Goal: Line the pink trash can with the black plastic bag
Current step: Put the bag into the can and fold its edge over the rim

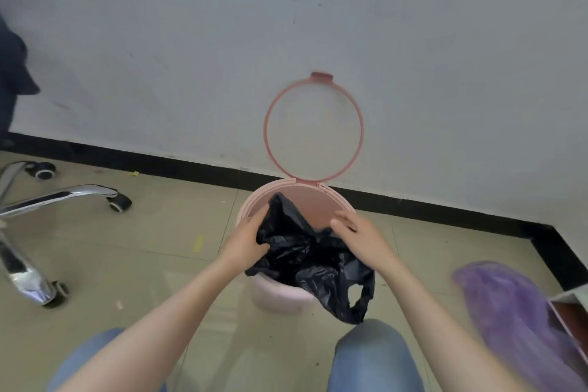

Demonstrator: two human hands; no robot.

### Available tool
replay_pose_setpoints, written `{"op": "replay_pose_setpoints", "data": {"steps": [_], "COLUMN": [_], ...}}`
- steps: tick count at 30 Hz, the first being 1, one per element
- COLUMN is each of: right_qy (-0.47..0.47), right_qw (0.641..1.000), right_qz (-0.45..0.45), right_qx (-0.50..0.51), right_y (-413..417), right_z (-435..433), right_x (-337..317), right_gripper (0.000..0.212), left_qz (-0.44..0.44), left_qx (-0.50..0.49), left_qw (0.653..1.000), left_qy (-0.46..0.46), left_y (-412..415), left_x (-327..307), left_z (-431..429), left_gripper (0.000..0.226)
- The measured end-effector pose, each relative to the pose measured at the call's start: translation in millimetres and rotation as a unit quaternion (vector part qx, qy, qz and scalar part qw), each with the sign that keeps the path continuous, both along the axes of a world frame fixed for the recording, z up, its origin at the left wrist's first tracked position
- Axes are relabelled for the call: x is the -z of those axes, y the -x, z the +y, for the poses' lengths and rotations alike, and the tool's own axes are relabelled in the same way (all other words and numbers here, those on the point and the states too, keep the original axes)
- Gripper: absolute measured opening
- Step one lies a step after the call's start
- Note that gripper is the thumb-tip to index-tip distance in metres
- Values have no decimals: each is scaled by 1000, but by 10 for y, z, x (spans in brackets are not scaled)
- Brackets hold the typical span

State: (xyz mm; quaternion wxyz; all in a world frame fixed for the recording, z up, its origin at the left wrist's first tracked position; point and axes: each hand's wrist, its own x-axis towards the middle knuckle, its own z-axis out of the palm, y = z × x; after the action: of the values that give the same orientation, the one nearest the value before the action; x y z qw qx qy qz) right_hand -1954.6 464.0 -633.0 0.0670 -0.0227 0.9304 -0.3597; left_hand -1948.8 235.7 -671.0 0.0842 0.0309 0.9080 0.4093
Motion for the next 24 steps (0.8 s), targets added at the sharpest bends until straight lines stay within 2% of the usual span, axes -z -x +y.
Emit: {"op": "replay_pose_setpoints", "data": {"steps": [2, 4, 8, 11, 13, 15, 16, 17, 18, 19, 20, 21, 22, 23, 24], "right_qy": [-112, -191, -94, -52, -62, -143, -203, -251, -275, -283, -295, -325, -360, -382, -401], "right_qw": [993, 981, 990, 976, 962, 954, 945, 933, 920, 907, 891, 880, 879, 887, 890], "right_qz": [-14, -35, -5, 48, 53, 58, 92, 155, 240, 308, 342, 315, 236, 144, 72], "right_qx": [-18, 19, 105, 208, 260, 257, 241, 204, 142, 58, -45, -141, -203, -216, -205], "right_y": [-229, -335, -303, -218, -176, -190, -238, -294, -355, -434, -513, -594, -654, -687, -683], "right_z": [66, 131, 192, 247, 292, 273, 227, 163, 88, 23, -37, -97, -142, -158, -135], "right_x": [111, 221, 306, 268, 228, 180, 154, 149, 156, 204, 274, 351, 419, 501, 598], "right_gripper": [66, 75, 63, 57, 57, 58, 57, 54, 48, 42, 38, 40, 48, 56, 60], "left_qz": [9, 11, 1, -2, 11, -1, -4, 23, 90, 186, 286, 359, 388, 371, 305], "left_qx": [-56, -91, -122, -165, -181, -189, -188, -177, -144, -83, -4, 78, 157, 217, 250], "left_qw": [997, 991, 983, 967, 962, 964, 971, 982, 984, 968, 936, 896, 860, 836, 833], "left_qy": [-57, -99, -138, -196, -206, -186, -150, -68, 43, 145, 208, 249, 292, 341, 389], "left_y": [16, 44, 120, 197, 239, 266, 240, 175, 86, -1, -94, -178, -247, -298, -324], "left_x": [-17, -57, -166, -243, -274, -259, -256, -252, -243, -204, -167, -100, -19, 50, 97], "left_z": [-15, -66, -253, -405, -485, -525, -518, -493, -453, -404, -344, -293, -250, -211, -183], "left_gripper": [77, 72, 66, 60, 57, 60, 63, 65, 65, 61, 55, 51, 52, 57, 64]}}
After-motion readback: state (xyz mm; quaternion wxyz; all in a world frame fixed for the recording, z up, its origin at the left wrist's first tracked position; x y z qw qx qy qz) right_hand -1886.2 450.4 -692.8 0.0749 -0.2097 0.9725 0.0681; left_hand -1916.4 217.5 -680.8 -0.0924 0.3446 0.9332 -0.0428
